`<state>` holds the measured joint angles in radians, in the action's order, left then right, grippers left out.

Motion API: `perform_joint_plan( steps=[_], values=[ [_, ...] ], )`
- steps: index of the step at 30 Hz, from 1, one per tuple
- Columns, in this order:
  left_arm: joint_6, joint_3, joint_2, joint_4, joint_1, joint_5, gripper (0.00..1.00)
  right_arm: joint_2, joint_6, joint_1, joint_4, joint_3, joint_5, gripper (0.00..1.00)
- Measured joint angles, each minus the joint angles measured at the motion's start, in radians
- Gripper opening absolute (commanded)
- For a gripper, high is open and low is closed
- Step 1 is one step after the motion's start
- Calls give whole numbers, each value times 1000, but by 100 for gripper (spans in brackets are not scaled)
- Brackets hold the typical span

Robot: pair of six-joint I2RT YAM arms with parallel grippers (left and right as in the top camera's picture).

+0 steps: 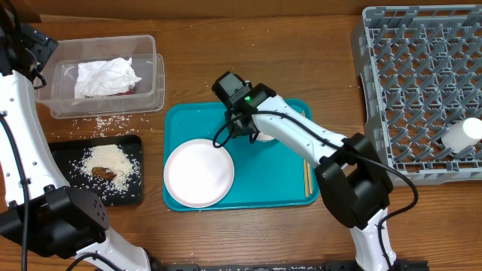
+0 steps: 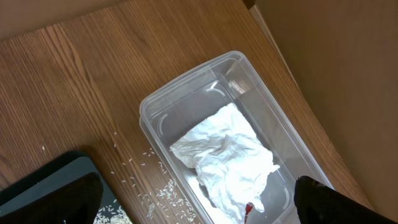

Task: Sort waste into correct bins and load items into the dishwasher
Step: 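Move the right gripper to the pink-lined white bowl and grasp it, then carry the bowl right into the grey dish rack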

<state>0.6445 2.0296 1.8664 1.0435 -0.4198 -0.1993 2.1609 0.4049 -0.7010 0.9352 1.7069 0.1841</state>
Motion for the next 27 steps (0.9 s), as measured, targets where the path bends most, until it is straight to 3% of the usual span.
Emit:
perform_joint_plan(
  steps=[3, 18, 27],
  values=[
    [0, 0, 0, 0, 0, 0, 100, 8, 20, -1, -2, 0, 24, 31],
    [0, 0, 0, 0, 0, 0, 100, 9, 36, 0, -18, -43, 44, 29],
    [0, 0, 0, 0, 0, 0, 100, 10, 41, -1, 0, -45, 32, 4]
  ],
)
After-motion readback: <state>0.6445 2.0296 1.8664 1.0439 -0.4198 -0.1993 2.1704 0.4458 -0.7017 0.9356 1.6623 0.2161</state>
